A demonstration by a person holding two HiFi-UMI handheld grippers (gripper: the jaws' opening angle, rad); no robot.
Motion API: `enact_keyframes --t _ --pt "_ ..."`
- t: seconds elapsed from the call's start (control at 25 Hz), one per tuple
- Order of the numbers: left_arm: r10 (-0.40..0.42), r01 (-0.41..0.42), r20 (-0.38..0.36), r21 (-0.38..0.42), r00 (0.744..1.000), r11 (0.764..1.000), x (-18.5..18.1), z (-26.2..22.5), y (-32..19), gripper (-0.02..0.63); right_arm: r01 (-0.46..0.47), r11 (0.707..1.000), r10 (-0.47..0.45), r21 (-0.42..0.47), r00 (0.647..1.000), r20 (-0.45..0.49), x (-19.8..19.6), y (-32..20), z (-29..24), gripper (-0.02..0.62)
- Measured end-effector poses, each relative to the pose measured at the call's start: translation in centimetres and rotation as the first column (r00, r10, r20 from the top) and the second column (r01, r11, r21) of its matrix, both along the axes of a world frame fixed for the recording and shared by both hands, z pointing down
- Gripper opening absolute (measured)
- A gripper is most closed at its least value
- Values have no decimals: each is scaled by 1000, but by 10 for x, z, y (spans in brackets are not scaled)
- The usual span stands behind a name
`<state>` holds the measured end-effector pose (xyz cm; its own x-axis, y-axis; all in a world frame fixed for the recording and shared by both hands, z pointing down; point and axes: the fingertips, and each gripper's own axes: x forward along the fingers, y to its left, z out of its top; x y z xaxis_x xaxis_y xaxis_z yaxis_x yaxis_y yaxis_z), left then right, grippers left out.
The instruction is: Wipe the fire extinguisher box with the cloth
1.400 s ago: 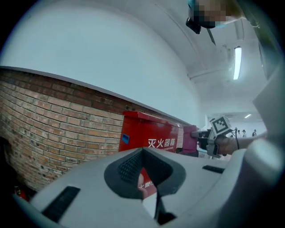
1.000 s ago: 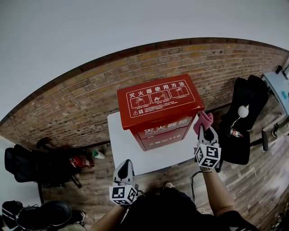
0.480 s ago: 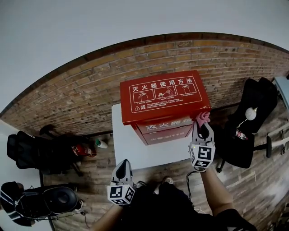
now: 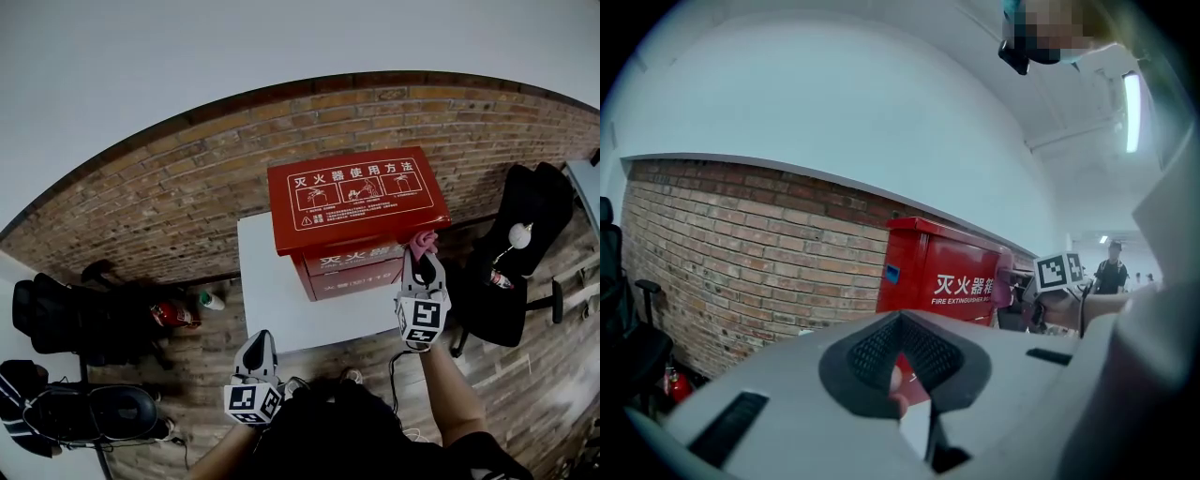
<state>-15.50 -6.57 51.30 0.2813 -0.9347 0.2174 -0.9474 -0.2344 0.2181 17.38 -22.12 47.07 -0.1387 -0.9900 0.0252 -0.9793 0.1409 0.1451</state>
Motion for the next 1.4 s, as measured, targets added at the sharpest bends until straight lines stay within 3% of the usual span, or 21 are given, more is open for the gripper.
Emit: enact_keyframes --t 0.36,1.4 --pt "-12 11 -19 -16 1000 1000 -32 7 6 17 1 1000 -1 7 1000 -29 -27 3 -3 63" --pt "-39 39 -25 -20 999 999 -61 9 28 17 73 997 -73 -2 997 -28 -80 10 -4 64"
